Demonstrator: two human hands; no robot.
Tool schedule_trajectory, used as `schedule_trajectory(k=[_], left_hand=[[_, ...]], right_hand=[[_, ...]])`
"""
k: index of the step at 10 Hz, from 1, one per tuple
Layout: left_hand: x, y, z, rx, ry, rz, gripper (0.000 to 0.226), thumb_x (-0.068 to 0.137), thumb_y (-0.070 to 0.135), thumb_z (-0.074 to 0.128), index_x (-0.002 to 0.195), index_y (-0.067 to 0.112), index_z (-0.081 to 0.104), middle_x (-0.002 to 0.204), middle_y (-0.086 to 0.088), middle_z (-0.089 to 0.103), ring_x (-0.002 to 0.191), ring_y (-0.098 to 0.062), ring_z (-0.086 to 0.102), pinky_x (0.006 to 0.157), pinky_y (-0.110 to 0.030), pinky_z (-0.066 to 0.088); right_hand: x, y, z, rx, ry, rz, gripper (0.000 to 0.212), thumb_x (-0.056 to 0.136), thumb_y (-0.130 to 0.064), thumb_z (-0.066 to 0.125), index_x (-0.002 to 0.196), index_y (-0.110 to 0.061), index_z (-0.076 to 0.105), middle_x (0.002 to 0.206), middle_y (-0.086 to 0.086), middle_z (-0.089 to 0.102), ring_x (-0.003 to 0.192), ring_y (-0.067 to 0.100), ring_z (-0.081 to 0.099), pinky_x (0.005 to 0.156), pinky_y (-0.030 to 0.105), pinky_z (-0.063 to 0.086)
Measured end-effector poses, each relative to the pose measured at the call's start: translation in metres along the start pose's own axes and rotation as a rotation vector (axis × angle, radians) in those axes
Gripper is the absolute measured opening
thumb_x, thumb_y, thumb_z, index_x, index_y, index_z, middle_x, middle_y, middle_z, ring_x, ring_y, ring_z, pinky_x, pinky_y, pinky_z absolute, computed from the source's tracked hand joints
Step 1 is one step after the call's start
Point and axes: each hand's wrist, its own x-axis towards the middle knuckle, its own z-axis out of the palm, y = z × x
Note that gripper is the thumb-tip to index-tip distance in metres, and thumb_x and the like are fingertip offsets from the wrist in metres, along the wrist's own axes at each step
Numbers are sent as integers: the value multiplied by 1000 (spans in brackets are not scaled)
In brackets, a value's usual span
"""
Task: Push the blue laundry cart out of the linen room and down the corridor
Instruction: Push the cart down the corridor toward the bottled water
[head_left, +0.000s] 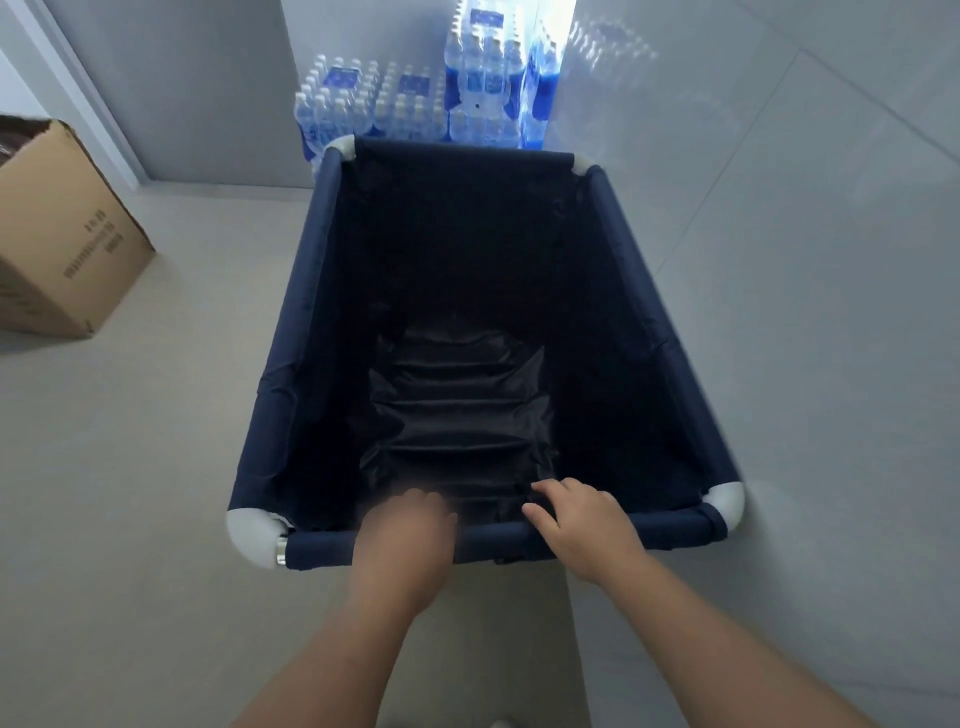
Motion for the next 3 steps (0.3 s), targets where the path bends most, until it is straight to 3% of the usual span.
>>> schedule_trajectory(k=[1, 2, 3], left_hand=[[-6, 2, -19, 41, 56, -21, 37, 101, 46, 28, 111, 26, 58, 112, 5, 62, 101, -19, 58, 91, -36, 42], [-1, 3, -44, 66, 111, 6, 39, 99, 49, 33, 114, 24, 59, 115, 3, 62, 104, -20, 58, 92, -37, 42], [14, 4, -82, 52, 216, 14, 45, 99, 50, 36, 125, 22, 58, 126, 0, 60, 110, -23, 57, 93, -39, 45]], right_hand=[[-12, -5, -26, 81, 55, -82, 43, 100, -48, 45, 136, -26, 53, 125, -6, 60, 114, 16, 56, 98, 35, 42], [-21, -29, -79, 280, 212, -221, 30, 98, -31, 59, 126, -22, 63, 116, -8, 64, 109, 11, 59, 93, 31, 48], [-47, -58, -167, 480, 605, -446, 22, 96, -23, 63, 117, -24, 69, 110, -15, 68, 102, 2, 63, 87, 24, 52]])
